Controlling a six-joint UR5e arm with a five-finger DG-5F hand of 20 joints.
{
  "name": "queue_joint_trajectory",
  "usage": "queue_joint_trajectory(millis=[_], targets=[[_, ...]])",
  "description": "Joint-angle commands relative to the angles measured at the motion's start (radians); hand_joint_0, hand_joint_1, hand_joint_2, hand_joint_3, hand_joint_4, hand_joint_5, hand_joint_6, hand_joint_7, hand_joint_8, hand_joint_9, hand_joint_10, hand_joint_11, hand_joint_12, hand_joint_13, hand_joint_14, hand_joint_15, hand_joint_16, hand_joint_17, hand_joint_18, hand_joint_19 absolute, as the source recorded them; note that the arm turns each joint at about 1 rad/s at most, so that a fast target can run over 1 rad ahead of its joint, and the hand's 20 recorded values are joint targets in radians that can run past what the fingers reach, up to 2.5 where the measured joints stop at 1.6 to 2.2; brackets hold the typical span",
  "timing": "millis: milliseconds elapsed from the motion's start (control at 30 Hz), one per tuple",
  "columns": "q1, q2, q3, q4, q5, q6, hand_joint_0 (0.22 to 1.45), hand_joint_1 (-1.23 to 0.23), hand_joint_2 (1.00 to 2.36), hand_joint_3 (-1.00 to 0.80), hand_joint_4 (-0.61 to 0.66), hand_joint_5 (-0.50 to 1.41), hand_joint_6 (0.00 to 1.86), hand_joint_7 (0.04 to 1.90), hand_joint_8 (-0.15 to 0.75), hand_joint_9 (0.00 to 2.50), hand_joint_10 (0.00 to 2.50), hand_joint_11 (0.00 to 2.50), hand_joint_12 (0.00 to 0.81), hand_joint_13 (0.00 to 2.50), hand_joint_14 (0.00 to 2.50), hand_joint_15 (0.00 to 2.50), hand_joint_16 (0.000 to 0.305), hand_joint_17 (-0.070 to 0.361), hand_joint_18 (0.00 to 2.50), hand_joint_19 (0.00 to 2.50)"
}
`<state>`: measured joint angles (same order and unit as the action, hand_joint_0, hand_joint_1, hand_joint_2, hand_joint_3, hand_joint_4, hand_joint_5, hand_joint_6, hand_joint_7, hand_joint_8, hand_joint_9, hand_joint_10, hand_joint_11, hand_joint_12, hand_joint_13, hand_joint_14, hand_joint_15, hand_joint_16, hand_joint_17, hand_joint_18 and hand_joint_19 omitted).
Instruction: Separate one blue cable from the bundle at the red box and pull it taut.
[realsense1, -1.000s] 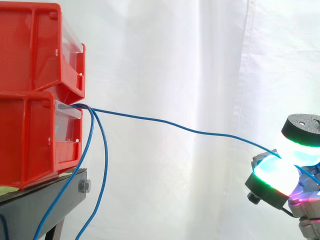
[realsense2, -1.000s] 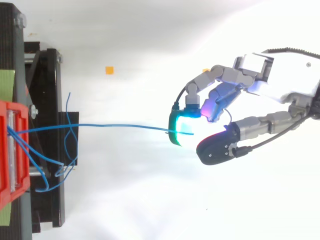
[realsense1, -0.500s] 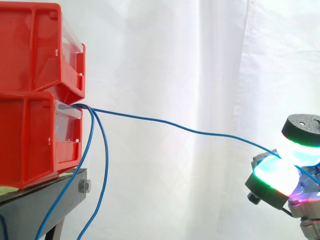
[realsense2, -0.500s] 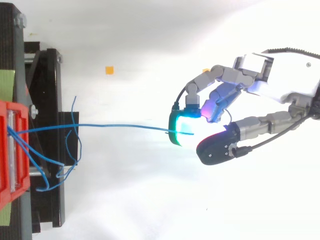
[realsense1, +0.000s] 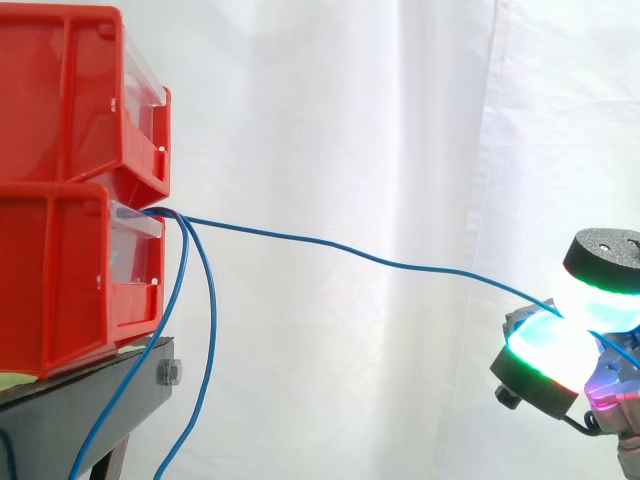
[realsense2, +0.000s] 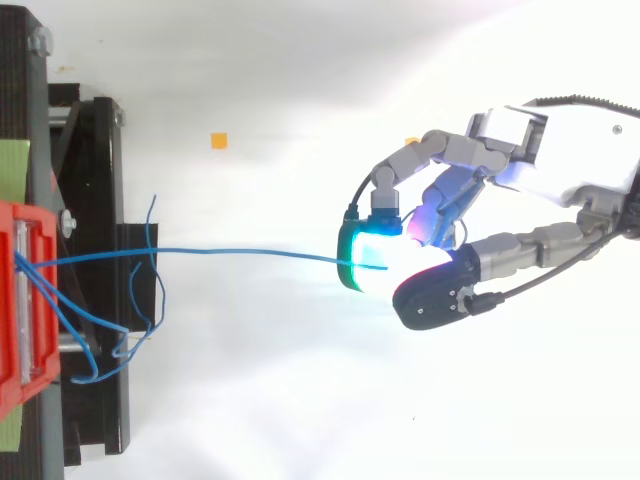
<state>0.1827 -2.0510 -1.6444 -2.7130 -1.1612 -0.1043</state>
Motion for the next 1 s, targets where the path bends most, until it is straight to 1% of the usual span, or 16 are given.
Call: queue_joint_trajectory(millis=[0, 967], targets=[[0.000, 0.000, 0.000, -0.001, 0.000, 0.000, 0.65, -0.89, 1.01, -0.06, -0.21, -0.10, 0.93, 1.11, 0.317, 0.99, 0.53, 1.15, 0.363, 1.27, 0.00, 1.42, 0.049, 0.110, 1.10, 0.94], [0.000, 0.000, 0.000, -0.001, 0.000, 0.000, 0.65, -0.89, 1.01, -0.06, -0.21, -0.10, 0.93, 1.13, 0.319, 1.05, 0.49, 1.17, 0.365, 1.28, 0.00, 1.42, 0.049, 0.111, 1.13, 0.95]])
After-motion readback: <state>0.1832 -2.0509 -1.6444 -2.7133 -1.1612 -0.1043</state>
